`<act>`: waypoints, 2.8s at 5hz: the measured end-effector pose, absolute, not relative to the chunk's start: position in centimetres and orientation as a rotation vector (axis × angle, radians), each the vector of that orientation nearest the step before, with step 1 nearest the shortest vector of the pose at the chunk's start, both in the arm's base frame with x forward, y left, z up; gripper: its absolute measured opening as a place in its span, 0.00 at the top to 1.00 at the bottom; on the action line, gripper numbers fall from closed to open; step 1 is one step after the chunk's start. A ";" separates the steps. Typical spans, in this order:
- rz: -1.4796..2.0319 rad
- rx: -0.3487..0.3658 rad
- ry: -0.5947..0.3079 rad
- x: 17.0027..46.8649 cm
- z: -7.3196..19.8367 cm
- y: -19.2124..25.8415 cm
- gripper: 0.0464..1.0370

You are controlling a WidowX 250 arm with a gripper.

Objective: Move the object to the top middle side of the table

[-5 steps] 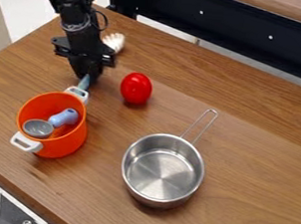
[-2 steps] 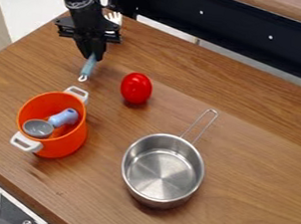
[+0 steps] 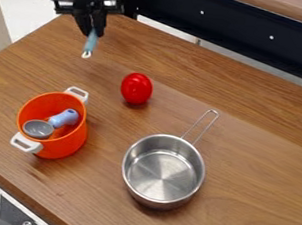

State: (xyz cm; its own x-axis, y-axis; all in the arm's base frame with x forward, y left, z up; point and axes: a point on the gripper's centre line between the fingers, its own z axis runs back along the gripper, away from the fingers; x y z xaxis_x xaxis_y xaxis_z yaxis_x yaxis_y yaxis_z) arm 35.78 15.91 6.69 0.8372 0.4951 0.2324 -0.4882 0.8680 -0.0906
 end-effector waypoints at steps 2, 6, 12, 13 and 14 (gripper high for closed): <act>0.882 -0.045 -0.139 36.7 9.7 9.9 0.86; 1.356 -0.067 -0.154 40.0 8.4 -3.8 0.86; 1.411 -0.065 -0.163 44.2 1.8 -3.9 0.81; 1.393 -0.085 -0.165 44.8 2.6 -4.2 0.63; 1.371 -0.066 -0.141 44.8 2.2 -4.2 0.35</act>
